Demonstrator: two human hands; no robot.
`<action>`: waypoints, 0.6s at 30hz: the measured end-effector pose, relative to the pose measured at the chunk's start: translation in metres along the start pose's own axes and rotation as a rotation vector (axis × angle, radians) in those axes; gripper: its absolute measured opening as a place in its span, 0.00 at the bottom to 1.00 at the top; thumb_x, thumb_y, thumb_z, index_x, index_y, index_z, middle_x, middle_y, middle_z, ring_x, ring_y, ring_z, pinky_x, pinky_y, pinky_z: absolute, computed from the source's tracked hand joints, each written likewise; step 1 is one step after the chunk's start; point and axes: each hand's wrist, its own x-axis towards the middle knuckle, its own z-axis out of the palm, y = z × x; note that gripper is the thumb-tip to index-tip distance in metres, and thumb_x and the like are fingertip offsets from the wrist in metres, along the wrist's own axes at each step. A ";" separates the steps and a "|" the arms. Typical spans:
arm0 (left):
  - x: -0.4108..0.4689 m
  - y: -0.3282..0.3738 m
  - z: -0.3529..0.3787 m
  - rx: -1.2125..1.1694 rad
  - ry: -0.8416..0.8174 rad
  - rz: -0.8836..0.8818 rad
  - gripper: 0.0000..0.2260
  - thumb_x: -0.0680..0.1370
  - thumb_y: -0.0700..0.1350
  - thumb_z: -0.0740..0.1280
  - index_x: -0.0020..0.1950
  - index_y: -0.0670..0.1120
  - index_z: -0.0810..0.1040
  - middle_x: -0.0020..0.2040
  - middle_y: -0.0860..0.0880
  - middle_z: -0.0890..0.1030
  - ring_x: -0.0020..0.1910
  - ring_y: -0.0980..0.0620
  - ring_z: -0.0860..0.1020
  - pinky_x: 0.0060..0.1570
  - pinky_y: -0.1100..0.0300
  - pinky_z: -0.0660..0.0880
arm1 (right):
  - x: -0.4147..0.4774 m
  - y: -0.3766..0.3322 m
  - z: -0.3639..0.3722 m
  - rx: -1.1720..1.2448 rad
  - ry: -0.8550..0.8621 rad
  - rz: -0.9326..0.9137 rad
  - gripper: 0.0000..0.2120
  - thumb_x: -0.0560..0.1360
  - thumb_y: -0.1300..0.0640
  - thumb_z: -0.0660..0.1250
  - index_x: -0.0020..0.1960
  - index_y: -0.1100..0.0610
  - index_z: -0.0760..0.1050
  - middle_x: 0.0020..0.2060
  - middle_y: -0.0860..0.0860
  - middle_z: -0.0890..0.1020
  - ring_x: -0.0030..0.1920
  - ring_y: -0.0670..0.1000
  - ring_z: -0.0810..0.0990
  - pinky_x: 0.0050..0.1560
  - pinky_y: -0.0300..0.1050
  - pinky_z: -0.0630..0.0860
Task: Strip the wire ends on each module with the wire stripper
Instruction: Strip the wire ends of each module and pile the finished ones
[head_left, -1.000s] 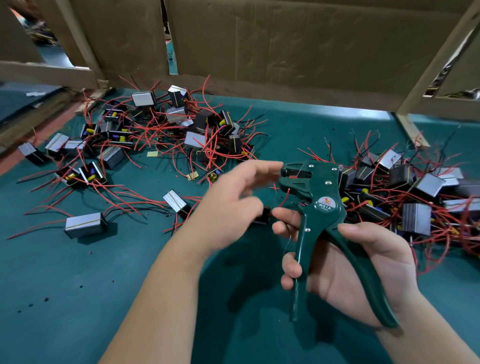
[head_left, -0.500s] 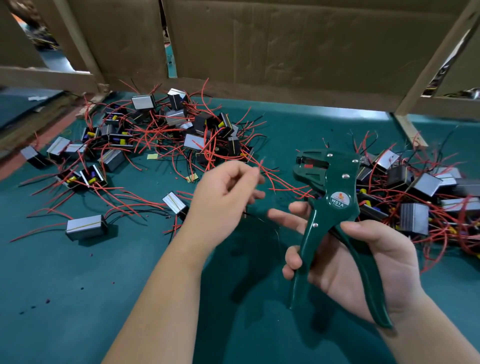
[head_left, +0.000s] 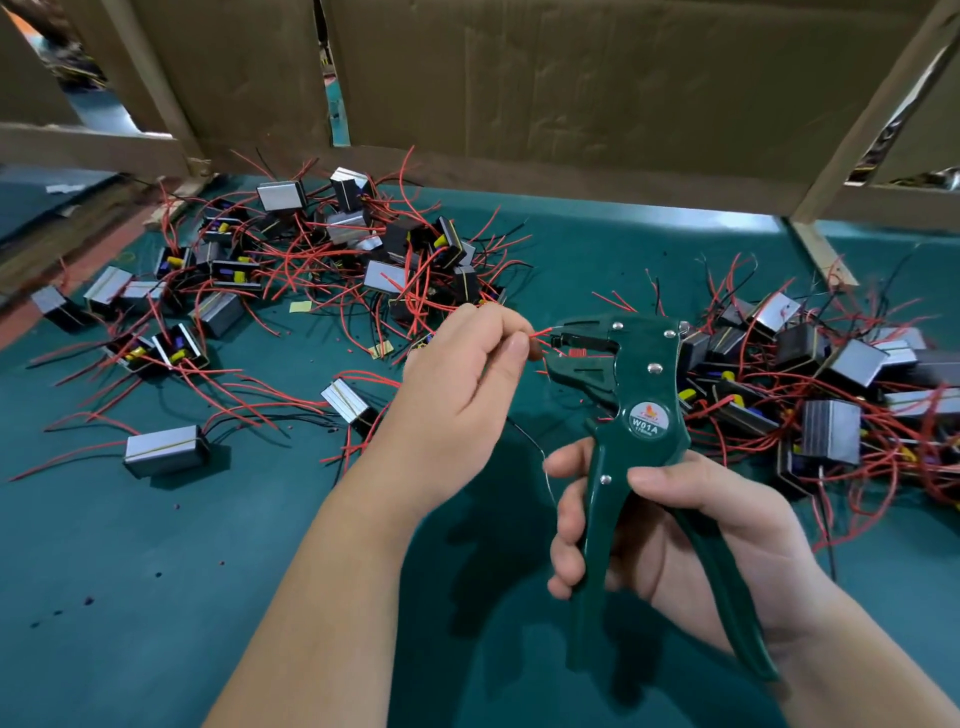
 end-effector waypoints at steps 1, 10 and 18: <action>0.000 0.001 0.000 0.024 0.014 0.017 0.07 0.81 0.47 0.56 0.48 0.52 0.73 0.42 0.55 0.72 0.43 0.57 0.71 0.51 0.46 0.70 | 0.000 0.000 0.000 -0.002 0.010 -0.007 0.23 0.63 0.56 0.77 0.53 0.67 0.79 0.37 0.64 0.79 0.35 0.63 0.79 0.40 0.59 0.77; 0.000 0.004 -0.001 0.232 0.038 0.141 0.07 0.81 0.47 0.57 0.48 0.53 0.74 0.38 0.56 0.67 0.39 0.61 0.68 0.43 0.56 0.60 | 0.000 -0.001 0.001 -0.013 -0.014 -0.036 0.22 0.63 0.55 0.77 0.52 0.66 0.79 0.36 0.64 0.78 0.35 0.62 0.78 0.40 0.58 0.77; -0.001 0.004 -0.004 0.328 0.063 0.135 0.08 0.79 0.49 0.56 0.48 0.54 0.75 0.39 0.55 0.68 0.41 0.56 0.69 0.45 0.56 0.58 | 0.003 0.004 -0.003 -0.098 0.036 -0.042 0.21 0.63 0.55 0.78 0.50 0.66 0.79 0.36 0.65 0.78 0.35 0.63 0.78 0.40 0.59 0.76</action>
